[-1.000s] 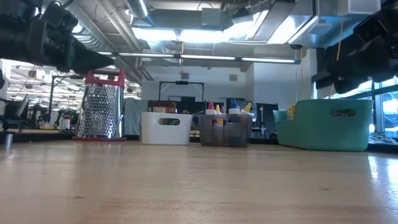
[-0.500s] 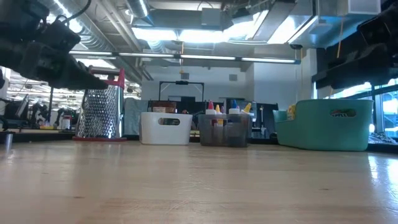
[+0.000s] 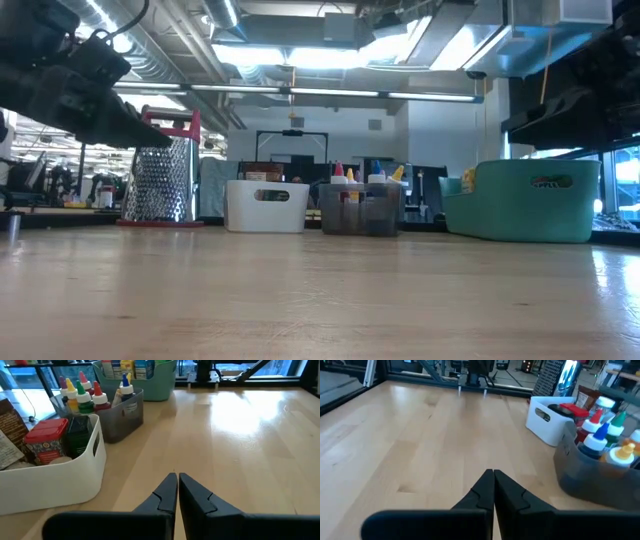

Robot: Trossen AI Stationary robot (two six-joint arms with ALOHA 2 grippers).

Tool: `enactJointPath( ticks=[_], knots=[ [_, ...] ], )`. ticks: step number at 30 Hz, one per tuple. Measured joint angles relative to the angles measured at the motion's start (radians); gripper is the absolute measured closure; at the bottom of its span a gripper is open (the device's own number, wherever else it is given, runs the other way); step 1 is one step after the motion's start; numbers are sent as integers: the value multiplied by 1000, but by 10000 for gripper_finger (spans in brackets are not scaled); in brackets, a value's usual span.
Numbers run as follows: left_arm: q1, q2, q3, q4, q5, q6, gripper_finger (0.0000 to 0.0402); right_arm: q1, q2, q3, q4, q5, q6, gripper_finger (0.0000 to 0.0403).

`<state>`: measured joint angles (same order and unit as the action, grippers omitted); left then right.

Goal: Pick & Place Kitchen Items
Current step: Return to Home Position

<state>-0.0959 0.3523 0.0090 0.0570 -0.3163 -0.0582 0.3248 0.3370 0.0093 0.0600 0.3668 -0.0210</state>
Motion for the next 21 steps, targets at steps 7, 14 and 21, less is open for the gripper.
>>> enactJointPath(
  ticks=[7,14,21],
  knots=[
    [0,0,0,-5,54,-26,391,0,0,0,3,0,-14,396],
    [0,0,0,-4,50,-26,390,0,0,0,11,0,22,396],
    [0,-2,0,-4,49,-26,395,0,0,0,8,-1,22,396]
  ],
)
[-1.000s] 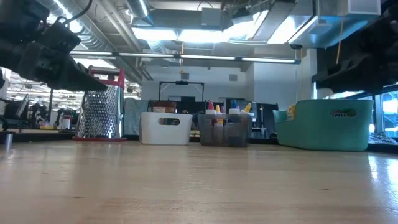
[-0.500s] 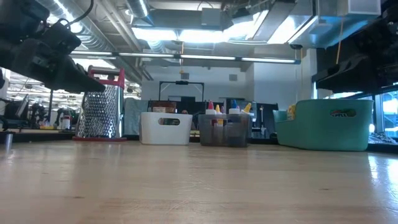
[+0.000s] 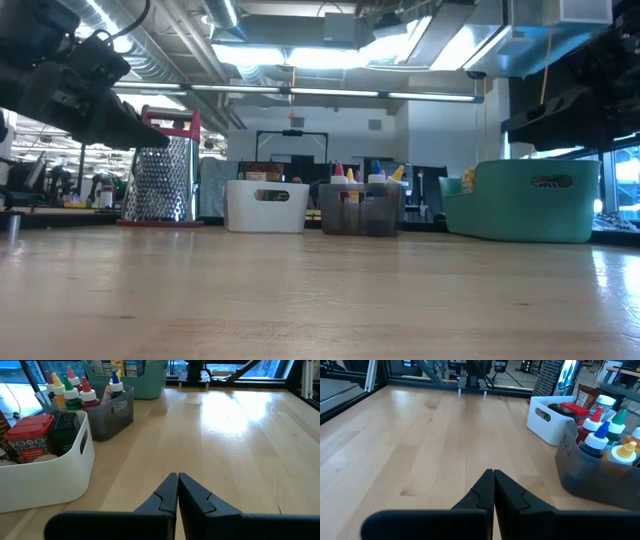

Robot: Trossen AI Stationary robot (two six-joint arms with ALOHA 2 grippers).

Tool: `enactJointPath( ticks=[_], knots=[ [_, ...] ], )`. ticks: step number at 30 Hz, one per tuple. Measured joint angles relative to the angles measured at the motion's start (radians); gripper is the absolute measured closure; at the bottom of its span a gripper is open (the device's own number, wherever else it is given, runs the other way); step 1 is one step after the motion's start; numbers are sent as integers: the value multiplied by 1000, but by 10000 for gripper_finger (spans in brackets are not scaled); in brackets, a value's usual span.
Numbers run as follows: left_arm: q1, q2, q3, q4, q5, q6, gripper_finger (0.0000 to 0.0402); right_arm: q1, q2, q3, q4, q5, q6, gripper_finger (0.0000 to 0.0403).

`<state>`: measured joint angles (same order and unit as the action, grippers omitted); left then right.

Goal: Pick & Place Kitchen Items
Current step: Return to Home Position

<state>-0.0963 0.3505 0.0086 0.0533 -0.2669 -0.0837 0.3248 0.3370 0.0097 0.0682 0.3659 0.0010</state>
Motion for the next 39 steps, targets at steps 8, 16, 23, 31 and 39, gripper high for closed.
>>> enactJointPath(
  ticks=[8,16,23,31,39],
  knots=[
    [0,-46,0,1,-1,0,389,22,0,0,0,-2,0,396],
    [0,-150,0,1,-1,0,395,46,0,0,0,-3,0,395],
    [0,-274,0,2,-1,0,391,50,0,0,0,-2,2,395],
    [0,-350,0,2,-1,0,392,50,0,0,0,-2,2,395],
    [0,-343,1,1,-1,0,393,50,0,0,-1,1,2,395]
  ],
)
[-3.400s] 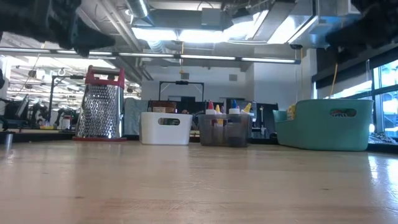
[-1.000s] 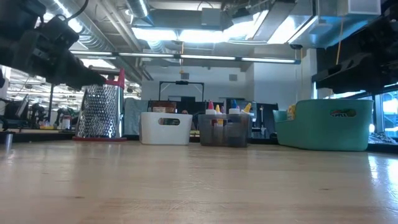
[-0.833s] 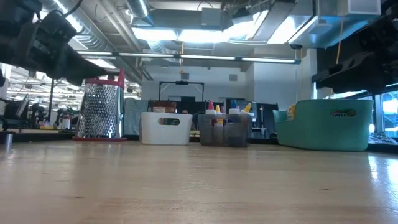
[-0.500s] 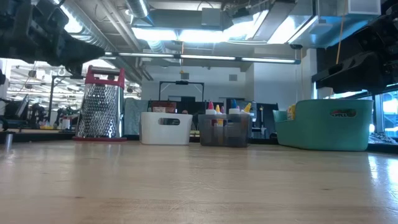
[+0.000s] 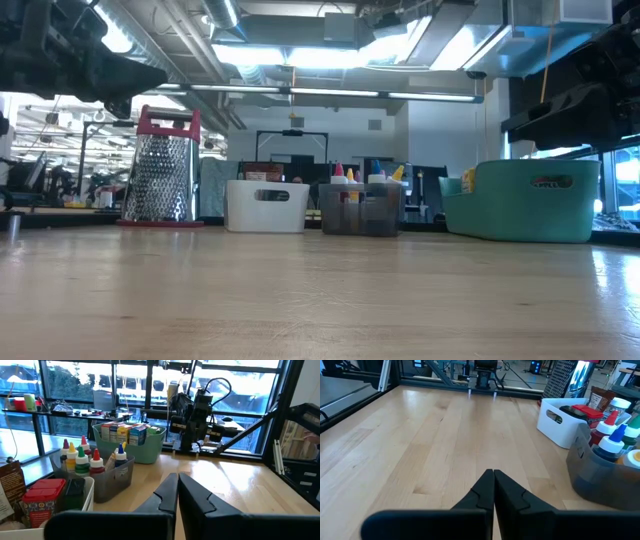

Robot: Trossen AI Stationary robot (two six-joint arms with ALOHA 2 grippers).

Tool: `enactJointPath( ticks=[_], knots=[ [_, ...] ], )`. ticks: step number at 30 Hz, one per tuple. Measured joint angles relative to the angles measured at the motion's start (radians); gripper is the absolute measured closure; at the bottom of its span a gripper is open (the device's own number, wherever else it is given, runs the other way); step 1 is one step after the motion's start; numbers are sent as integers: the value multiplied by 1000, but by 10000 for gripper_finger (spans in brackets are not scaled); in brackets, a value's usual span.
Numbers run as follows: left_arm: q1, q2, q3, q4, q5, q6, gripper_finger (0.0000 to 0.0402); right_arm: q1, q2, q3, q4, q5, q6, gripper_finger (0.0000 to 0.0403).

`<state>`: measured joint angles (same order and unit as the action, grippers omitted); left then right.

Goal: Pick & Place Kitchen Items
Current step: Return to Home Position

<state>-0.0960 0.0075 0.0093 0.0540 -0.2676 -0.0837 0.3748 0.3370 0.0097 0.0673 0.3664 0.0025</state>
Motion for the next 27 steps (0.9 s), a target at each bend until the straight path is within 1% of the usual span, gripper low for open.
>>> enactJointPath(
  ticks=[6,17,22,27],
  knots=[
    [0,0,0,0,0,0,389,0,0,0,0,0,0,395],
    [0,1,1,-1,0,0,394,0,-18,0,0,0,0,395],
    [0,1,1,-2,0,0,390,0,-84,0,-7,-1,0,395],
    [0,1,1,-2,0,0,390,0,-189,0,-6,-1,0,395]
  ],
)
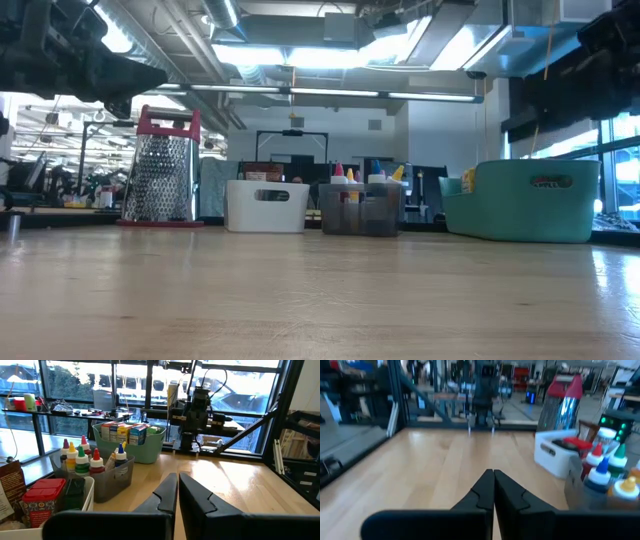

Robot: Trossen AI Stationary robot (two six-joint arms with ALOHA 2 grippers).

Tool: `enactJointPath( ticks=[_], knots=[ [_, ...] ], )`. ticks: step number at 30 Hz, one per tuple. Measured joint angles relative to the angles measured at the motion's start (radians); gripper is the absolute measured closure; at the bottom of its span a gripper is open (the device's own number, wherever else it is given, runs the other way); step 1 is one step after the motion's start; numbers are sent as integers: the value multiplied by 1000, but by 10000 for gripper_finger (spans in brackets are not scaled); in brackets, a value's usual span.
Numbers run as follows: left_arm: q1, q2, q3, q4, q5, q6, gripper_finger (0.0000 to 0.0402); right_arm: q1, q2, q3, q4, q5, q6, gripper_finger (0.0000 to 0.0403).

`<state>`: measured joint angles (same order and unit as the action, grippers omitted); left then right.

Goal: Pick & Place Kitchen Items
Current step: Return to Home Position

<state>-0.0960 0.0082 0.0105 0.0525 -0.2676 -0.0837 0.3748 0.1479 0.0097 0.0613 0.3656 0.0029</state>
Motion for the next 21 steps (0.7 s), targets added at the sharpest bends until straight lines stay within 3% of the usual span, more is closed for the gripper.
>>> enactJointPath(
  ticks=[8,21],
  knots=[
    [0,0,2,0,0,0,395,0,-122,0,2,-1,0,395],
    [0,0,2,0,0,0,389,0,-144,0,2,-2,0,395]
  ],
)
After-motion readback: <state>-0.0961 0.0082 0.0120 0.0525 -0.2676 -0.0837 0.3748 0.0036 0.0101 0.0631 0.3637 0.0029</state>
